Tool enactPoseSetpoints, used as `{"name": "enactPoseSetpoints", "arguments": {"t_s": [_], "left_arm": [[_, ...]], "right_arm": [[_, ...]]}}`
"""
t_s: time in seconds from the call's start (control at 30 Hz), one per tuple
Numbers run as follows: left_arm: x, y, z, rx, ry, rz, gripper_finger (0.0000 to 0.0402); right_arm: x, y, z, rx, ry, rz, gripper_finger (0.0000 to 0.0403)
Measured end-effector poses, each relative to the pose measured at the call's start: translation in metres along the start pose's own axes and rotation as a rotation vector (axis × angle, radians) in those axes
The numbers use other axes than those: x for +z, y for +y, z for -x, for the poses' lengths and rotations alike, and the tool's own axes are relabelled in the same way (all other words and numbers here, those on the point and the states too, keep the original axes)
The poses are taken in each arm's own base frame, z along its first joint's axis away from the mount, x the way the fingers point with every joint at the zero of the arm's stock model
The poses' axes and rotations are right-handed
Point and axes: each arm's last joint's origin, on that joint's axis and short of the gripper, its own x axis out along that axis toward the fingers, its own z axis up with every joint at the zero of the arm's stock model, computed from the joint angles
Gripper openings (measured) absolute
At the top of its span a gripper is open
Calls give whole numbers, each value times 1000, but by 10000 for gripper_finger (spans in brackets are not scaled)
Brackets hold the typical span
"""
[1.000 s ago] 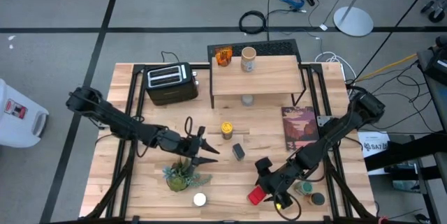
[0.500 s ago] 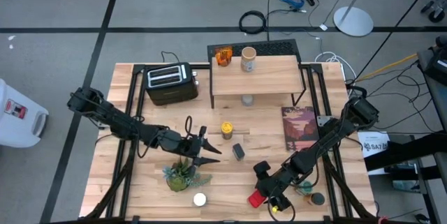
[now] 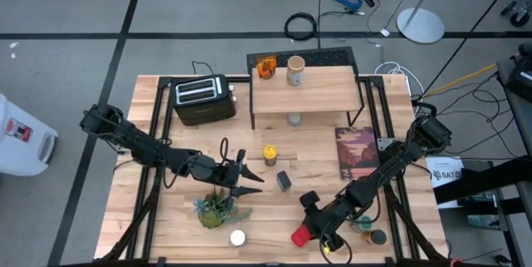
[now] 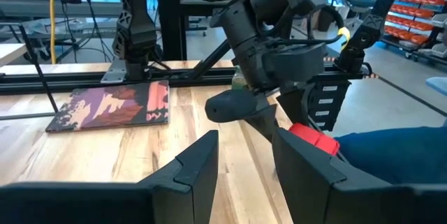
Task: Shelf spices
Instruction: Put the red seasoning can on the shelf
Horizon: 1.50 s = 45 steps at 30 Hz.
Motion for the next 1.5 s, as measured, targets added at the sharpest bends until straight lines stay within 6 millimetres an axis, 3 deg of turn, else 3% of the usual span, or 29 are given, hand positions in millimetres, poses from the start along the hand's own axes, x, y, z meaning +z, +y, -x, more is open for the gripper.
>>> {"name": "enactPoseSetpoints", "arguments": {"t_s": [0.43,0.63,0.9,1.1,1.5], "left_arm": [[0,0,0,3,0,2,144],[0,0,0,3,0,2,144],[-9,-8,-4,-87,54,-9,144],[-12,-20,-28,-138,180,-58,144],[27,-52,-74,-280,390,-385,145]], "right_arm": [[1,0,1,5,-7,4,107],[-2,0,1,7,24,-1,94],[1,0,11,8,22,-26,138],[5,1,20,16,-6,-76,183],[11,4,35,60,-47,-199,241]]}}
